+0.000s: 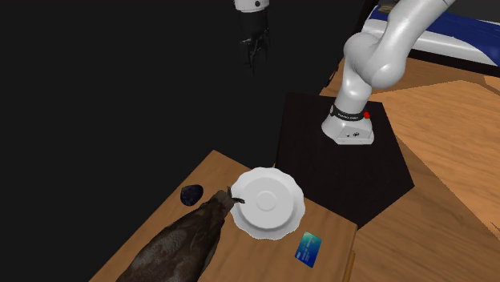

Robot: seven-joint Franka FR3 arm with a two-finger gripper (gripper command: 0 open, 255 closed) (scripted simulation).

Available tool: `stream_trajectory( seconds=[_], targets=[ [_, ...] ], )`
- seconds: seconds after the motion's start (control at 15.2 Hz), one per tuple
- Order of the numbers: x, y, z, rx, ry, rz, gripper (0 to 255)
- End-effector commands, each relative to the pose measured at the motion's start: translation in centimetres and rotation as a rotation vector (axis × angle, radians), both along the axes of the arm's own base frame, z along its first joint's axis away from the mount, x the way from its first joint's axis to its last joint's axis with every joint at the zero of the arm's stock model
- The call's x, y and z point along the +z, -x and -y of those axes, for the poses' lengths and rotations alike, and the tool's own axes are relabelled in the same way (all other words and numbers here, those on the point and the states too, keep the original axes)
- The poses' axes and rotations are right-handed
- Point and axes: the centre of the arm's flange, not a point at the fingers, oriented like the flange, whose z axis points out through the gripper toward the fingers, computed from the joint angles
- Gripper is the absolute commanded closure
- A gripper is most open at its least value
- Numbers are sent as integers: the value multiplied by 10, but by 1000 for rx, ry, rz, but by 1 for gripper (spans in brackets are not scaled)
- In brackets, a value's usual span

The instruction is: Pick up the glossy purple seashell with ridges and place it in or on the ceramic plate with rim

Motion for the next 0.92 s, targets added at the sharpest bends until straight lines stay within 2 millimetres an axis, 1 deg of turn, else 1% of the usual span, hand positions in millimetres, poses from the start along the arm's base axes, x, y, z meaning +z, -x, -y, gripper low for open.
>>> stream_trajectory(
  seconds=[0.0,0.86],
  targets=[
    [-19,0,-23,7,5,27,0],
    [-120,-16,-160,49,44,191,0]
  ],
)
